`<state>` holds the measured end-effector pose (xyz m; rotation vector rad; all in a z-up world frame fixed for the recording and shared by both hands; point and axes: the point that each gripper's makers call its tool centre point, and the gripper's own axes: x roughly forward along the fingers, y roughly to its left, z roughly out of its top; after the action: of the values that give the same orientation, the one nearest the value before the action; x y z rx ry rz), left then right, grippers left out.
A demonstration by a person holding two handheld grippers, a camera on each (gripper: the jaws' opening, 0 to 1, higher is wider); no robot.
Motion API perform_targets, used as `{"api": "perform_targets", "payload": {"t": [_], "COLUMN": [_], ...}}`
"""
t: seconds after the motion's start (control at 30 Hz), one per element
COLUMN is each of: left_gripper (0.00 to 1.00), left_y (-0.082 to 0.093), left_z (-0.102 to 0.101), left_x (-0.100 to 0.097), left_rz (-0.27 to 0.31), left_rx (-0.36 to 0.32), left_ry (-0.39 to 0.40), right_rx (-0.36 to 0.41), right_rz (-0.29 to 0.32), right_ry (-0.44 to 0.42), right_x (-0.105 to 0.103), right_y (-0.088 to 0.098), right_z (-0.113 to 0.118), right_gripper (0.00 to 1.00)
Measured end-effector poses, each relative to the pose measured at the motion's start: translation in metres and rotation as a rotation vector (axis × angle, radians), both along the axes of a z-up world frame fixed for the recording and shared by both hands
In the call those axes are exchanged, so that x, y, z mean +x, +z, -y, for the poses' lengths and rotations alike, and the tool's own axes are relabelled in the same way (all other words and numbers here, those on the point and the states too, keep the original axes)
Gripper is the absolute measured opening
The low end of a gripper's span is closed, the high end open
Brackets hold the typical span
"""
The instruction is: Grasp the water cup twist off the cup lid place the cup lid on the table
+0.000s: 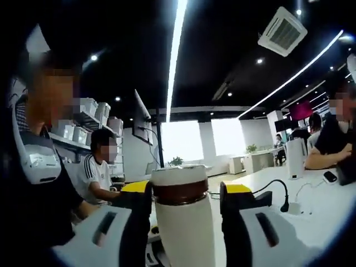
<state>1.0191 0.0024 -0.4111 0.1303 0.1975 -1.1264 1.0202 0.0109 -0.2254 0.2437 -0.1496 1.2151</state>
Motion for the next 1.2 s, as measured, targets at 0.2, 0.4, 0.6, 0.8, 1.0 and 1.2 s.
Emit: {"api": "perform_targets", "payload": {"t": [0.2,0.4,0.6,0.8,1.0,1.2], "left_gripper": [0.60,0.62,0.61,0.59,0.62,0.55], "left_y": [-0.001,-0.001,-0.002,-0.002,-0.003,-0.002], "left_z": [0.005,0.010,0.015,0.016,0.019,0.022], "left_x": [0.002,0.004,0.007,0.011,0.012,0.004], "left_rz": [-0.004,0.000,-0.006,-0.006,-0.007,-0.003], "left_rx": [0.009,0.011,0.012,0.010,0.011,0.006], "left_ry": [-0.051,-0.073,-0.122,-0.130,-0.158,-0.194], "right_rx": [0.013,-0.100,-0.142,-0.138,-0.271,-0.328], "right_rz": [-0.015,0.047,0.025,-0.018,0.115,0.159], "right_ry": [-0.070,-0.163,-0.358,-0.547,-0.730,-0.807], "right_x": [-0.015,-0.023,-0.011,-0.023,-0.035,-0.022], "right_y": [-0.009,-0.016,0.003,0.006,0.013,0.019], "right_z": [0.014,0.014,0.021,0.025,0.008,-0.005], "right_gripper": [0.54,0.53,0.53,0.53,0.53,0.53]}}
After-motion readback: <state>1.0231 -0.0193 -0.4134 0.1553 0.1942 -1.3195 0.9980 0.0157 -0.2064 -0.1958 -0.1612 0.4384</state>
